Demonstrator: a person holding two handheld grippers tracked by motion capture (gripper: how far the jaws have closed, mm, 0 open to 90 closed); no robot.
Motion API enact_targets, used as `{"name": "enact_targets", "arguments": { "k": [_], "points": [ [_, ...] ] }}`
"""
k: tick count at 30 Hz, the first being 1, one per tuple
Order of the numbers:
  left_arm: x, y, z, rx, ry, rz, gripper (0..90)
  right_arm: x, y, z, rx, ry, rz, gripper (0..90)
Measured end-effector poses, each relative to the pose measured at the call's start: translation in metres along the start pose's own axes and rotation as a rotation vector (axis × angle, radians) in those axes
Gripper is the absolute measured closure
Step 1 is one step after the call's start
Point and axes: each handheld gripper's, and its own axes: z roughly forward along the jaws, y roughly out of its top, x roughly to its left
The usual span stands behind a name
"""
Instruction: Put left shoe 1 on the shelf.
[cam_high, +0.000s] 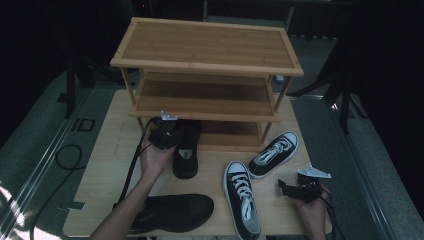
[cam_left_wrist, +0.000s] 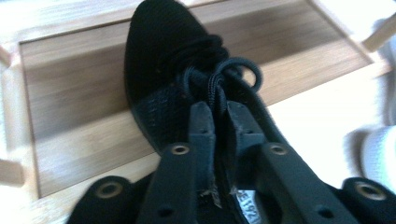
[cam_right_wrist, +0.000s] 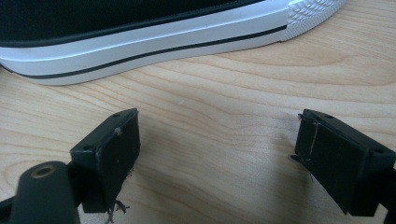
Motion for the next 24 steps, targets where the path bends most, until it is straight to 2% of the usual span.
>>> {"name": "enact_targets", "arguments": {
  "k": [1,2,3,4,5,6,7,8,11,12,13,14,15,18,20,24],
  "points": [
    [-0.002,0.001,-0.005,-0.013,-0.015,0.026,72.1,0.0,0.0,0.0,0.0,0.0,0.0,13.8],
    [-0.002,0.001,-0.005,-0.013,-0.015,0.026,69.7,0.0,0.0,0.0,0.0,0.0,0.0,13.8],
    [-0.003,0.002,-0.008,-0.021,-0.038,0.04,69.7,0.0,0.0,0.0,0.0,0.0,0.0,13.8],
    [-0.005,0.001,-0.014,-0.037,-0.072,0.081,65.5,0.0,0.0,0.0,0.0,0.0,0.0,13.8],
    [-0.005,0.001,-0.014,-0.037,-0.072,0.081,64.6,0.0,0.0,0.0,0.0,0.0,0.0,13.8],
    [-0.006,0.001,-0.016,-0.038,-0.079,0.106,63.8,0.0,0.0,0.0,0.0,0.0,0.0,13.8],
    [-0.005,0.0,-0.021,-0.037,-0.098,0.157,63.3,0.0,0.0,0.0,0.0,0.0,0.0,13.8],
    [-0.005,0.0,-0.021,-0.037,-0.098,0.157,62.7,0.0,0.0,0.0,0.0,0.0,0.0,13.8],
    [-0.005,-0.003,-0.026,-0.034,-0.106,0.213,61.8,0.0,0.0,0.0,0.0,0.0,0.0,13.8],
    [-0.006,-0.004,-0.029,-0.036,-0.124,0.244,61.0,0.0,0.0,0.0,0.0,0.0,0.0,13.8],
    [-0.006,-0.004,-0.029,-0.036,-0.124,0.244,59.9,0.0,0.0,0.0,0.0,0.0,0.0,13.8],
    [-0.007,-0.006,-0.032,-0.042,-0.142,0.285,59.3,0.0,0.0,0.0,0.0,0.0,0.0,13.8],
    [-0.007,-0.006,-0.032,-0.042,-0.142,0.285,59.2,0.0,0.0,0.0,0.0,0.0,0.0,13.8],
    [-0.009,-0.009,-0.035,-0.052,-0.187,0.329,58.7,0.0,0.0,0.0,0.0,0.0,0.0,13.8],
    [-0.01,-0.014,-0.037,-0.055,-0.199,0.352,58.8,0.0,0.0,0.0,0.0,0.0,0.0,13.8],
    [-0.01,-0.018,-0.039,-0.067,-0.206,0.363,58.6,0.0,0.0,0.0,-0.002,0.0,-0.004,13.8]
  ]
}}
